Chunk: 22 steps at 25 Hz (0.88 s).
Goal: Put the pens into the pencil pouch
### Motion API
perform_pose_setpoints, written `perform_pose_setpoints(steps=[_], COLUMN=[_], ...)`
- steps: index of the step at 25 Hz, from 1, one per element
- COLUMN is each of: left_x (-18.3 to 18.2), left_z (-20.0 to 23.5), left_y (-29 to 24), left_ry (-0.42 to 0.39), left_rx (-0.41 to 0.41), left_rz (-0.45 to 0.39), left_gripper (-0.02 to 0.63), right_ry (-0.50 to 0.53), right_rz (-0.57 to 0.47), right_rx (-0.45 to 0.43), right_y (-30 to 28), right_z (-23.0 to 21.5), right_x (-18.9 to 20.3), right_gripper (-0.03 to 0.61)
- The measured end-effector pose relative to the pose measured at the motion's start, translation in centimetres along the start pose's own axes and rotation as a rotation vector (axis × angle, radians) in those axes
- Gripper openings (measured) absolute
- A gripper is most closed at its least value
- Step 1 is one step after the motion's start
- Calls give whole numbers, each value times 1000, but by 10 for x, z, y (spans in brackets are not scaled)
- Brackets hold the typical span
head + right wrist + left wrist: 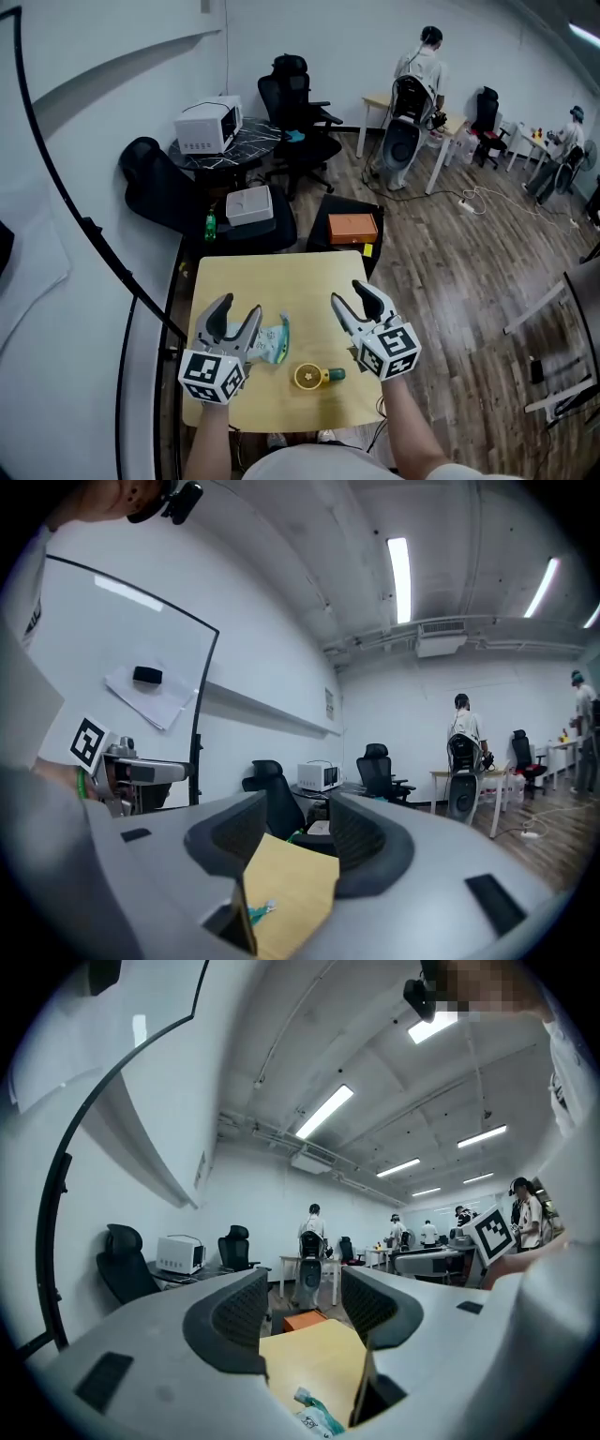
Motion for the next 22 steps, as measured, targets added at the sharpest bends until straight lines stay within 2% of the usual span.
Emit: perform_pose_setpoints(steps=[6,9,13,17,22], left_x=[-9,-10,-10,-9,-5], left_z=[-1,-4,-4,-6,-5], left_y=[5,7,8,7,4], left_ry=[-9,-1,5,6,-9], left_rx=[-9,-9,0,7,-1], left_rz=[-11,-14,-19,-4,31], left_gripper=[242,224,134,71,25], right_ry=[6,-12,-44,-38,-18], right_rz=[-36,-35,-35,-5,32], right_rx=[25,27,34,43,23], right_y=[10,15,17,19,16], right_z=[-5,-6,-8,-9,-7], right_x=[-13,-11,-7,-4,0], right_gripper=[202,155,81,0,0])
Point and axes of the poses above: the fingertips, and each gripper's own axes: y backward along the fingers, z to its left, x out of its underside, the point moved 10 cm from there along y, backward along the fingers, and after that the axes turned 4 degrees about -x, right-handed, at the moved point
